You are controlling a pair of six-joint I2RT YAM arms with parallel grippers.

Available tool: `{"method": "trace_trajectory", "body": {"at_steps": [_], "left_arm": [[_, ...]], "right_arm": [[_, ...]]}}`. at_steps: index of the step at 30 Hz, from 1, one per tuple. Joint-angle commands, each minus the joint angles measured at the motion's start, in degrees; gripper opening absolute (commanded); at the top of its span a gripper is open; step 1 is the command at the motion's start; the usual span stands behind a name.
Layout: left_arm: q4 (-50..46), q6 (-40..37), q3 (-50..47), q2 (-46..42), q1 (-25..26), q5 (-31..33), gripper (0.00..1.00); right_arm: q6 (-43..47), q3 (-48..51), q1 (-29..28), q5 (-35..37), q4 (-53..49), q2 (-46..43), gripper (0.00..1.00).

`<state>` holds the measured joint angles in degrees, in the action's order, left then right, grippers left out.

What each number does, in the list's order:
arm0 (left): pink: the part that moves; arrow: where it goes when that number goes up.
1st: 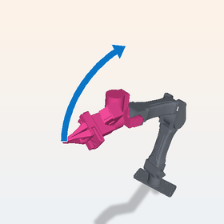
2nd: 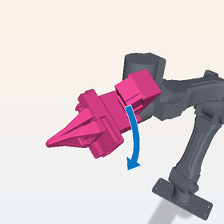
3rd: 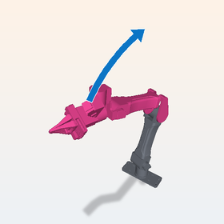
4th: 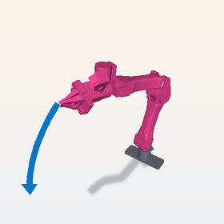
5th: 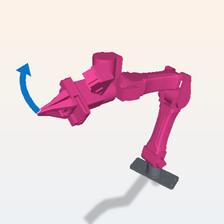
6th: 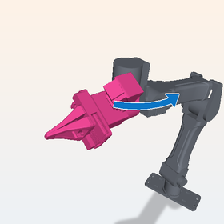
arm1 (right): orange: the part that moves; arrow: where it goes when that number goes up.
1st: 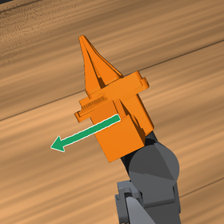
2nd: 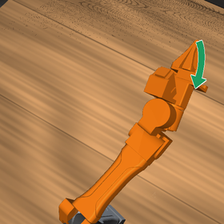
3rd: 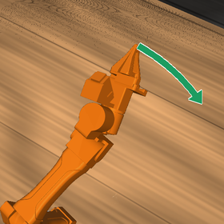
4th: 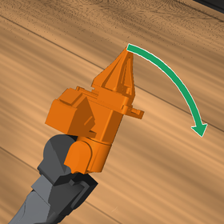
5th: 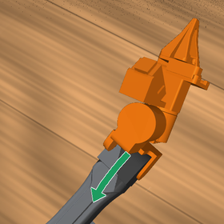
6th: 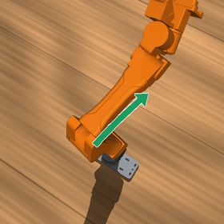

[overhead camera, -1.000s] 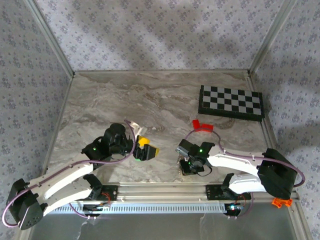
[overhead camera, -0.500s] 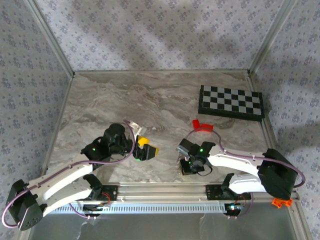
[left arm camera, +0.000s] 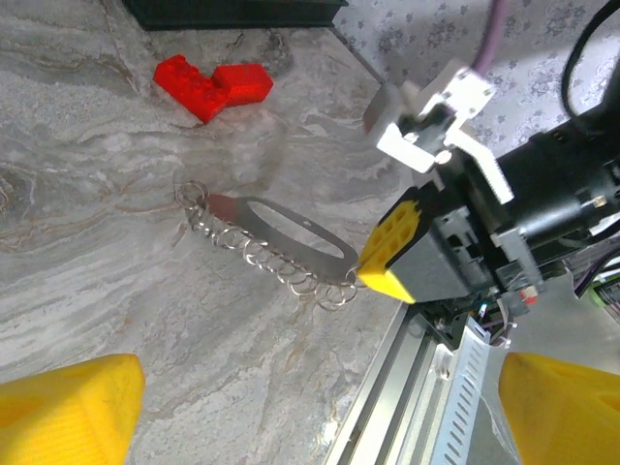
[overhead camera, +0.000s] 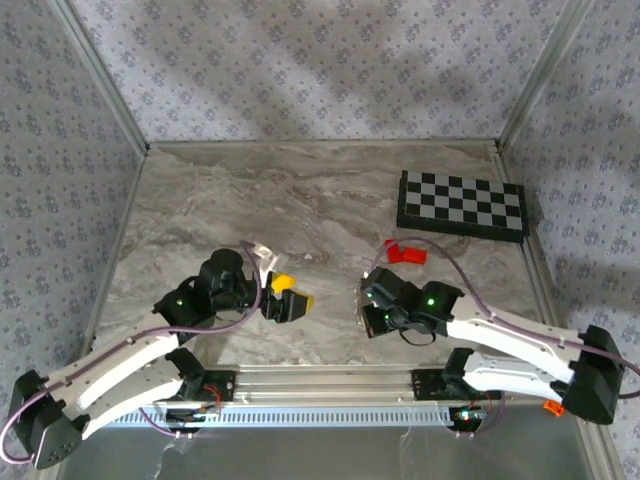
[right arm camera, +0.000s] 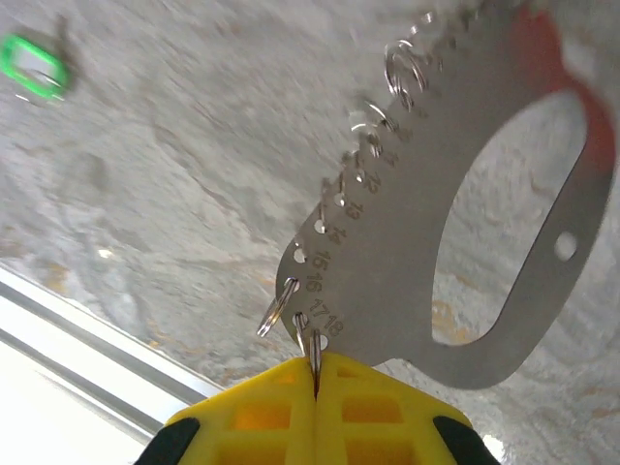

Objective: Put the keys on the keyring

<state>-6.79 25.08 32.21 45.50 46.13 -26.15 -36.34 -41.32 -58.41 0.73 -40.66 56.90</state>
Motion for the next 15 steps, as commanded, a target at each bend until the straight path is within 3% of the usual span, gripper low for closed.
{"method": "trace_trajectory", "body": {"at_steps": [1, 15], "left_arm": [[-1.06, -1.78, 3.11, -2.14, 0.13, -0.63, 0.94], [-0.42, -4.46, 12.35, -3.70, 0.11, -8.32, 0.87]], "right_arm": [[7.51, -3.12, -0.91, 2.88, 1.58, -3.18, 0.00], [26.34, -12.82, -5.21, -2.64, 10.51, -8.29, 0.00]]}}
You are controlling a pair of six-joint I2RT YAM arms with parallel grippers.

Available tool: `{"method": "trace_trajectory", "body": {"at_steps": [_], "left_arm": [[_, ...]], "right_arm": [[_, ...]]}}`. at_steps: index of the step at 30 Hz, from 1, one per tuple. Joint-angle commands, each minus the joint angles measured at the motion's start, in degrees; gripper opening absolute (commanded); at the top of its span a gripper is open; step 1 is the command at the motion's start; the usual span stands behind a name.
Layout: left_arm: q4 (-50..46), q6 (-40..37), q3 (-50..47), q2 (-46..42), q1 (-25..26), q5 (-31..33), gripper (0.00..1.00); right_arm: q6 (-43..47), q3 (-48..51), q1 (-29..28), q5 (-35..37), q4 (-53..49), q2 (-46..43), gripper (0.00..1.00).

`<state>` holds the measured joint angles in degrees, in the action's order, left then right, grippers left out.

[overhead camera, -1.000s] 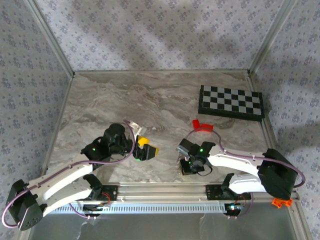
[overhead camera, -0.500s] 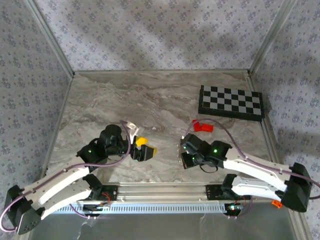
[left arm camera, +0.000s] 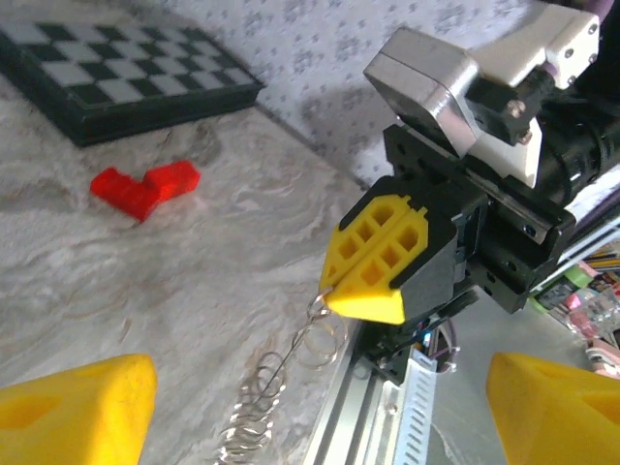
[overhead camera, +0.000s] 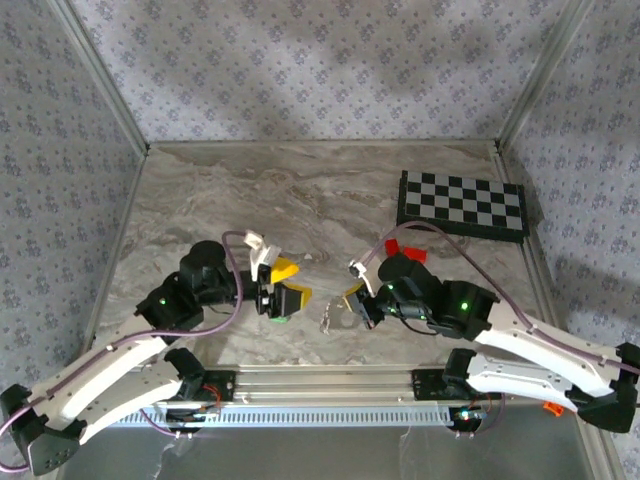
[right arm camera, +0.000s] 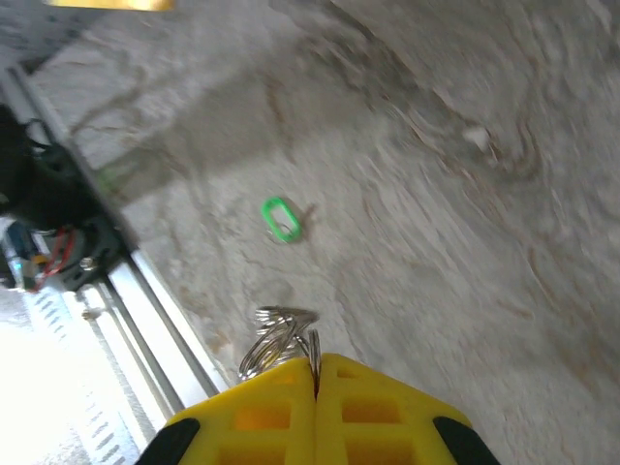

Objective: Put the keys on the keyring

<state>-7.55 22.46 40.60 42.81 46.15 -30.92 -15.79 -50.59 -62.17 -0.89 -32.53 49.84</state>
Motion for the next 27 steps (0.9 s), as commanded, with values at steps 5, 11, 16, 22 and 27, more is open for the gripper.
{"method": "trace_trajectory", "body": {"at_steps": [5, 11, 16, 22, 27], "left_arm": [[-0.10, -3.18, 6.06, -3.52, 0.14, -4.01, 0.83], [0.11, -4.09, 10.42, -3.47, 0.19, -4.30, 0.76], [0.32, -4.04, 13.53, -1.88, 0.50, -5.97, 0.66], [1.96, -3.74, 13.82, -0.88, 1.25, -5.85, 0.51], [4.03, -3.13, 13.73, 1.64, 1.82, -6.91, 0.36]], "right_arm": [[9.46, -6.26, -3.79, -1.47, 7.13, -2.22, 0.00], [13.35, -8.03, -5.58, -4.77, 17.20, -4.20, 0.00], [16.36, -8.91, -6.21, -6.07, 22.43, -5.26, 0.00], [18.37, -8.04, -6.21, -6.71, 27.06, -5.70, 0.00], [19.04, -6.44, -6.04, -5.69, 28.81, -7.58, 0.00]]}}
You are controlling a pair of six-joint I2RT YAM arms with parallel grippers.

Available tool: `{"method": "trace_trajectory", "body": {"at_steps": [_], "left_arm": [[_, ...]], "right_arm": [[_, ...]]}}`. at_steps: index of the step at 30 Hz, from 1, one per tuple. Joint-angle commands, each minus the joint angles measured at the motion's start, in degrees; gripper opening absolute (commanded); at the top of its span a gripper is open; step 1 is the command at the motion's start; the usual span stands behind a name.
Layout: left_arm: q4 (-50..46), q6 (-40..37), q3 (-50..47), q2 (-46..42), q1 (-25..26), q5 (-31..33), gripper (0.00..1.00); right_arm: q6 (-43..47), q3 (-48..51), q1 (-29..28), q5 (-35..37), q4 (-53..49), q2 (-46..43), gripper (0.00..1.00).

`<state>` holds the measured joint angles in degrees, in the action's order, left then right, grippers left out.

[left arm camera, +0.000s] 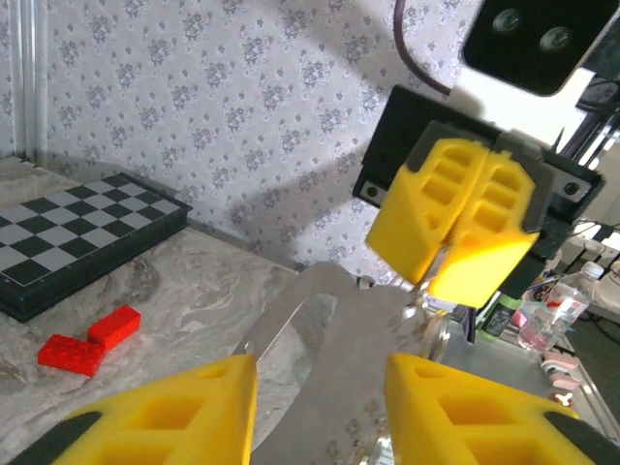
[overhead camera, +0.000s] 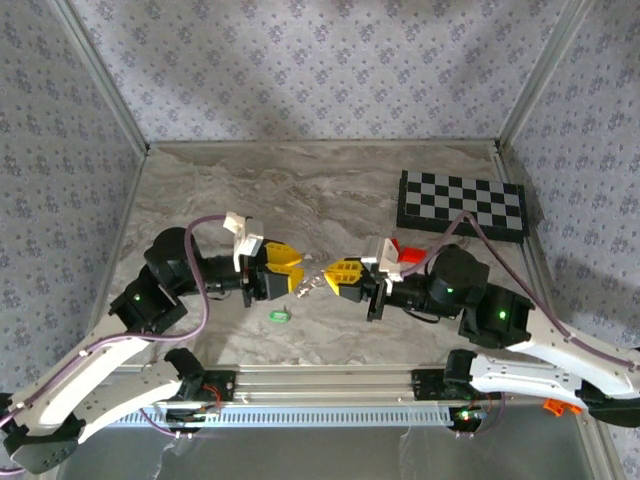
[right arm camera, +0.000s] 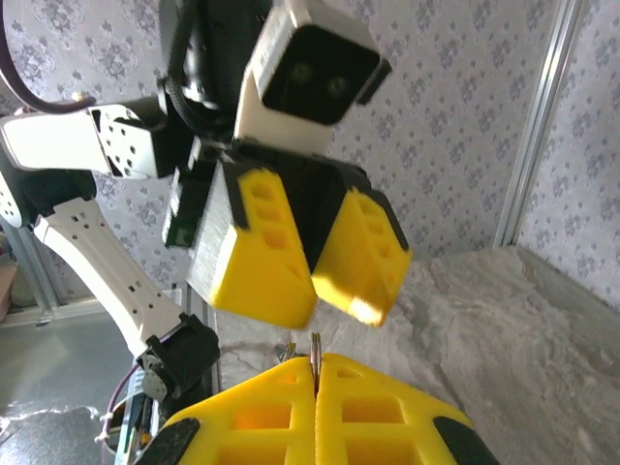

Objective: Put the keys on the keyring

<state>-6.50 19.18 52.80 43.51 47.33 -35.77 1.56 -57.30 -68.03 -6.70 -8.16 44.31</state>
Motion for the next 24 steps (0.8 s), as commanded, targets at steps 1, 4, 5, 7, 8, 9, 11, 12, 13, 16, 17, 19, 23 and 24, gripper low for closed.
{"method": "trace_trajectory", "body": {"at_steps": [1, 4, 5, 7, 8, 9, 11, 12, 13, 16, 17, 19, 23, 24], "left_arm": [[3.73, 0.36, 1.31, 1.55, 0.90, -2.41, 0.34], [5.79, 0.77, 0.91, 2.89, 1.73, -3.04, 0.30], [6.31, 0.77, 0.85, 3.43, 1.94, -3.18, 0.30], [7.30, 0.94, 0.71, 4.37, 2.52, -3.44, 0.29], [7.91, 1.08, 0.65, 4.79, 2.71, -3.51, 0.29], [8.51, 1.28, 0.52, 5.28, 3.03, -3.76, 0.29], [9.58, 1.56, 0.47, 6.11, 3.66, -4.09, 0.28], [9.91, 1.63, 0.48, 6.58, 4.07, -4.07, 0.27], [10.05, 1.65, 0.51, 6.98, 4.48, -4.01, 0.27], [10.67, 1.65, 0.30, 7.81, 5.53, -3.58, 0.26], [10.87, 1.74, 0.20, 8.00, 5.74, -3.36, 0.26], [11.14, 1.74, 0.01, 8.31, 6.03, -2.80, 0.26], [11.46, 1.74, -0.18, 7.97, 6.11, -2.04, 0.26], [11.50, 1.61, -0.31, 7.73, 6.12, -1.76, 0.26]], "right_arm": [[1.69, 0.82, -0.17, 0.19, 4.73, -2.49, 0.00], [0.89, 2.61, 0.22, 0.02, 6.15, -3.50, 0.00], [0.64, 3.12, 0.44, -0.07, 6.63, -3.62, 0.00], [0.16, 4.21, 1.02, -0.07, 7.83, -3.71, 0.00], [-0.04, 4.56, 1.39, -0.18, 8.21, -3.62, 0.00], [-0.32, 4.96, 1.90, -0.24, 8.49, -3.54, 0.00], [-0.87, 5.67, 2.83, -0.50, 9.13, -3.65, 0.00], [-1.25, 6.05, 3.41, -0.73, 9.62, -3.70, 0.00], [-1.62, 6.52, 3.86, -0.94, 10.07, -3.84, 0.00], [-2.64, 7.42, 5.27, -1.34, 11.13, -4.21, 0.00], [-2.90, 7.57, 5.59, -1.56, 11.43, -4.22, 0.00], [-3.52, 7.93, 6.33, -1.85, 12.15, -4.24, 0.00], [-4.55, 8.76, 7.10, -2.09, 12.84, -4.40, 0.00], [-4.70, 8.87, 7.26, -2.09, 12.84, -4.49, 0.00]]}}
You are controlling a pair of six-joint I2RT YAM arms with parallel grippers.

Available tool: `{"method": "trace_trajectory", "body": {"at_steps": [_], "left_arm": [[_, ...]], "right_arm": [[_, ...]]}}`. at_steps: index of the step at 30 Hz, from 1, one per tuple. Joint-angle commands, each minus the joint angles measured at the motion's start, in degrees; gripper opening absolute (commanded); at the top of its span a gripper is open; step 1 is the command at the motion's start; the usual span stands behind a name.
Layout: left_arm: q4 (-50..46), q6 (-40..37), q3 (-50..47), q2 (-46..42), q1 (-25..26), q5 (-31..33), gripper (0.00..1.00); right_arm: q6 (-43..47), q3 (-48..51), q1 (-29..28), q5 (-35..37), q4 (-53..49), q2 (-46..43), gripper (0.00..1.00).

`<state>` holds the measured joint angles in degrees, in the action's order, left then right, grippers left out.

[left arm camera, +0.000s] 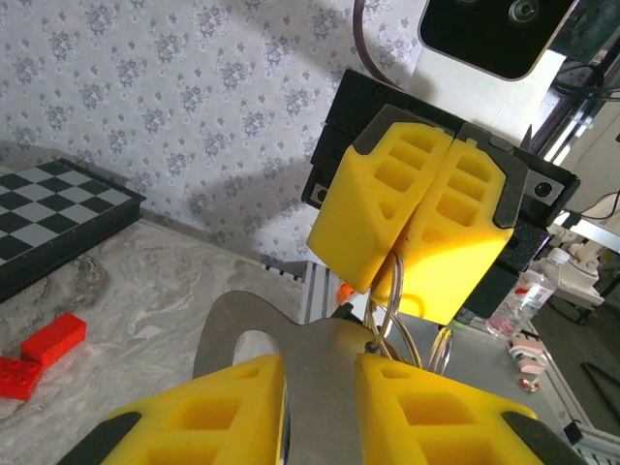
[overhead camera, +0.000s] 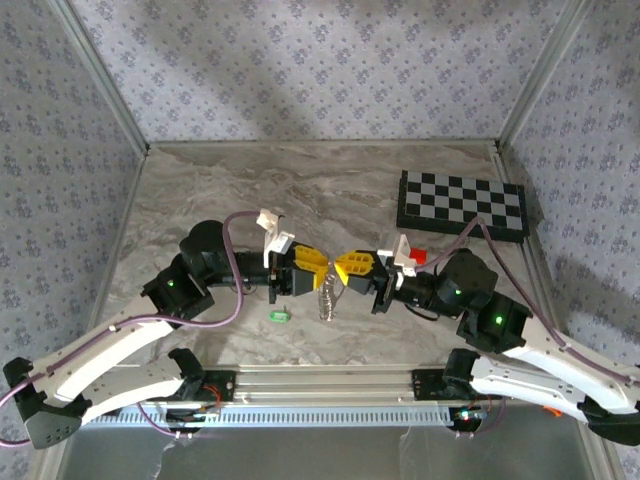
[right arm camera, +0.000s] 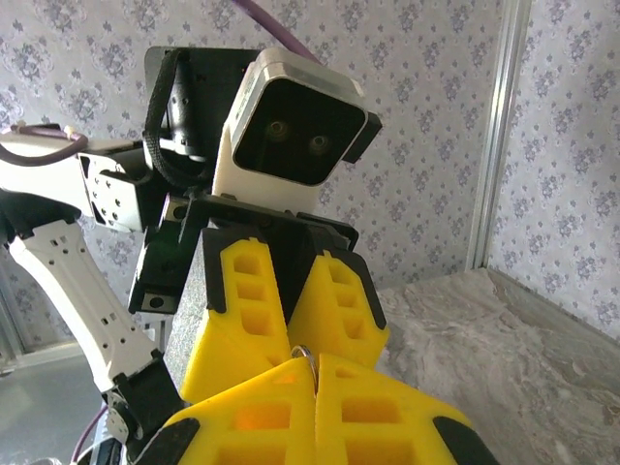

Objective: Put the keys on the keyring

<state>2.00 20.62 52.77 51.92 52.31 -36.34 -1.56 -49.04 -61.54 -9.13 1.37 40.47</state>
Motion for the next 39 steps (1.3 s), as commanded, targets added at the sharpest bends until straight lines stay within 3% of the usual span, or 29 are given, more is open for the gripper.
{"method": "trace_trajectory", "body": {"at_steps": [1, 14, 16, 19, 23, 27, 34, 39], "left_arm": [[2.78, -0.09, -0.37, -1.13, 1.14, -0.81, 0.26], [-0.77, -4.89, 0.67, -3.82, 1.12, 0.69, 0.25], [-0.78, -4.80, 0.35, -4.09, 1.13, 0.40, 0.30], [-1.01, -5.45, -0.38, -4.94, 1.23, 0.89, 0.49], [-3.19, -7.95, -0.83, -5.24, 1.20, 2.23, 0.55], [-3.76, -9.58, 0.45, -4.56, 1.21, 2.36, 0.54], [-2.82, -10.22, 3.67, -3.57, 1.22, -0.09, 0.35], [-3.35, -11.08, 5.39, -3.40, 1.20, -1.47, 0.32]], "right_arm": [[-1.75, 0.74, 0.89, 0.34, 3.21, -0.74, 0.00], [-2.03, 0.21, 1.71, 0.86, 2.81, -0.83, 0.00], [-2.13, 0.05, 1.71, 2.31, 2.52, -0.84, 0.00], [-2.22, 0.08, 1.68, 4.08, 2.33, -0.83, 0.00], [-2.13, -0.43, 1.73, 4.23, 2.09, -0.31, 0.00], [-1.76, -0.54, 1.63, 3.47, 2.08, -0.13, 0.00], [-0.03, -0.51, 1.01, -2.31, 3.26, -0.57, 0.00], [1.06, -2.82, 0.95, -6.44, 0.23, 0.05, 0.00]]}}
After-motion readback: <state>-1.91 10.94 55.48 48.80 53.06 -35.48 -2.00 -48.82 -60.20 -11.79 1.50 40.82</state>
